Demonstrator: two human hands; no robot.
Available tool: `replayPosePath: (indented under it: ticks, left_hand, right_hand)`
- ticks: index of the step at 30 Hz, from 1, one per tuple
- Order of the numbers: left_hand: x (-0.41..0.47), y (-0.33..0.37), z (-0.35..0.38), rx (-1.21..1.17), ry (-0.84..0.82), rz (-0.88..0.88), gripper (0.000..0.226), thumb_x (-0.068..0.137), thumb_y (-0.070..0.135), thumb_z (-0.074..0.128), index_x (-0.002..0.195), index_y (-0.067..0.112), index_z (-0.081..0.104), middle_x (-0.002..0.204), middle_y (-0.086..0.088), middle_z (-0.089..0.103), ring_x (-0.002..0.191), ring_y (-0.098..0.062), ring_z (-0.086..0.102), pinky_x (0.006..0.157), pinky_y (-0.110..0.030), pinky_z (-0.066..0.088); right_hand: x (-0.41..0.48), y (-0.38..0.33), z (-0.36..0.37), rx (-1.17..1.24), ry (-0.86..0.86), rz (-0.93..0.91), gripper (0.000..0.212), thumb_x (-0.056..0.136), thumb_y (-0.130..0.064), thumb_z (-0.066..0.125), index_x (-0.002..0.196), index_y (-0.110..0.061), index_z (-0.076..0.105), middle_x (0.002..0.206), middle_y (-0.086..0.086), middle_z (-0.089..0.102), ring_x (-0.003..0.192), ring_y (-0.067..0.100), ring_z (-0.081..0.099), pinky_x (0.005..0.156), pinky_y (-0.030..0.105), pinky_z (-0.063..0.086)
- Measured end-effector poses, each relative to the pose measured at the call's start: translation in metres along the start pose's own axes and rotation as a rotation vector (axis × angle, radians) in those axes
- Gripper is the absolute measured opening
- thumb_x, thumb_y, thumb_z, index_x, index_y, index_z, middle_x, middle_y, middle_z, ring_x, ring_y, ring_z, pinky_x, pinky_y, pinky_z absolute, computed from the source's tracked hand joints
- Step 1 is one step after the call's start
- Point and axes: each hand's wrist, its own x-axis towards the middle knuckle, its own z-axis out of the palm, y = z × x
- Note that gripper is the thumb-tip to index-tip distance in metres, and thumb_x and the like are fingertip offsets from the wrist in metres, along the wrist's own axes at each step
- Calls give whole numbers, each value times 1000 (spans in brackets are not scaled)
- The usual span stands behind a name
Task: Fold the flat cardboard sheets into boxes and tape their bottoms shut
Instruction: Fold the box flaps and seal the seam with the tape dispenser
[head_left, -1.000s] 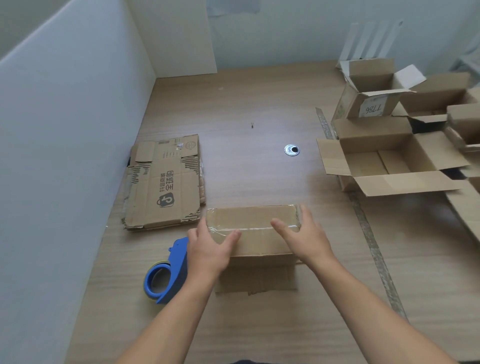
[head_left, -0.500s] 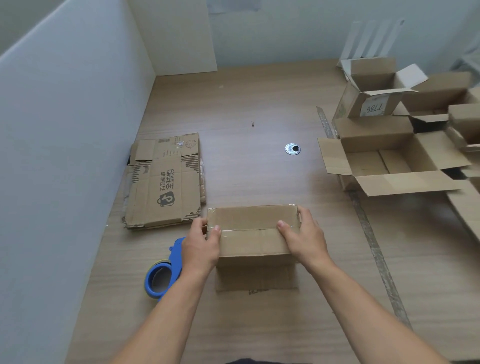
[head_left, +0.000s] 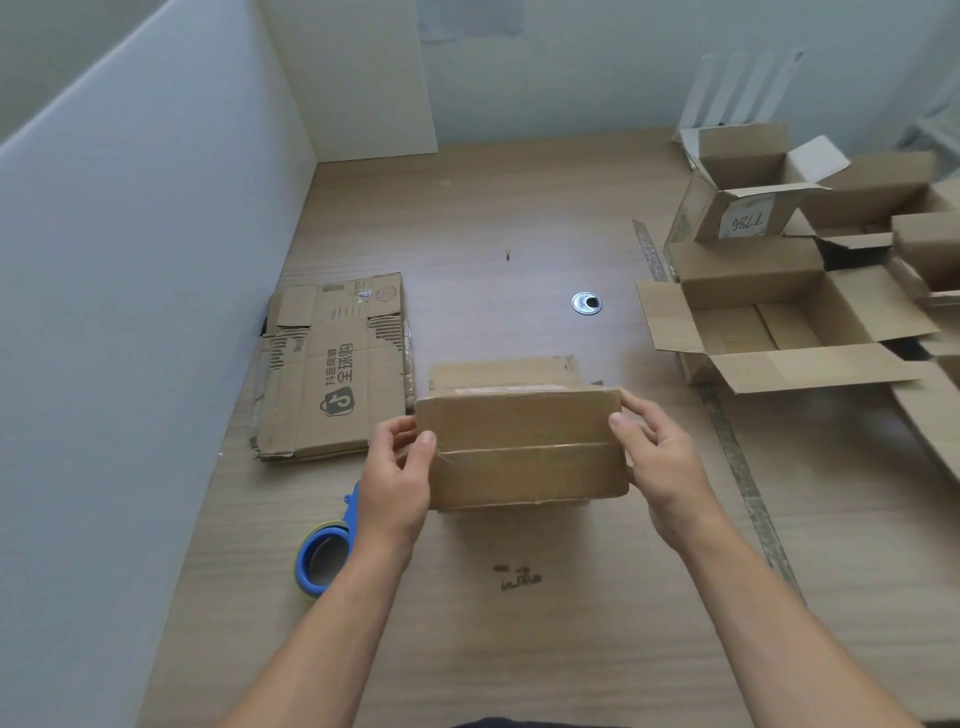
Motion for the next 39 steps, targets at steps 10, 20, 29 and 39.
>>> replayPosePath:
  ticks: [10,20,29,39]
  left_hand:
    - [-8,-16,-8,-64,-122,-46,53,73,56,64,121,34,64,126,2,63,114,-10,61,100,-36,49]
    - [-14,-46,-15,170,-162,-114,33,97,26,61,128,37,54,119,4,60,105,-10,60,90,-30,49]
    - [-6,-34,-8,33,-82,-29,28,96,10,63,111,33,57,112,9,63,99,-4,61,70,-8,48]
    - [-2,-48,-10,170,-244,-101,41,97,10,59,118,45,58,115,21,66,110,6,59,93,-22,47]
  right_hand:
    - [-14,-3,-6,0,-56,130,24,96,-42,58,115,-27,57,107,9,64,91,20,65,86,53,55]
    - [-25,40,7,-41,-136,279,46,90,-20,71,130,-32,50,108,7,69,93,24,72,79,51,60]
    - [-21,30,4,76,-39,90,53,89,-21,71,131,-37,45,115,2,62,94,16,69,84,52,58]
    - [-17,50,-10,9,-72,7,40,90,-11,69,116,-36,52,124,-2,62,116,15,63,93,44,54]
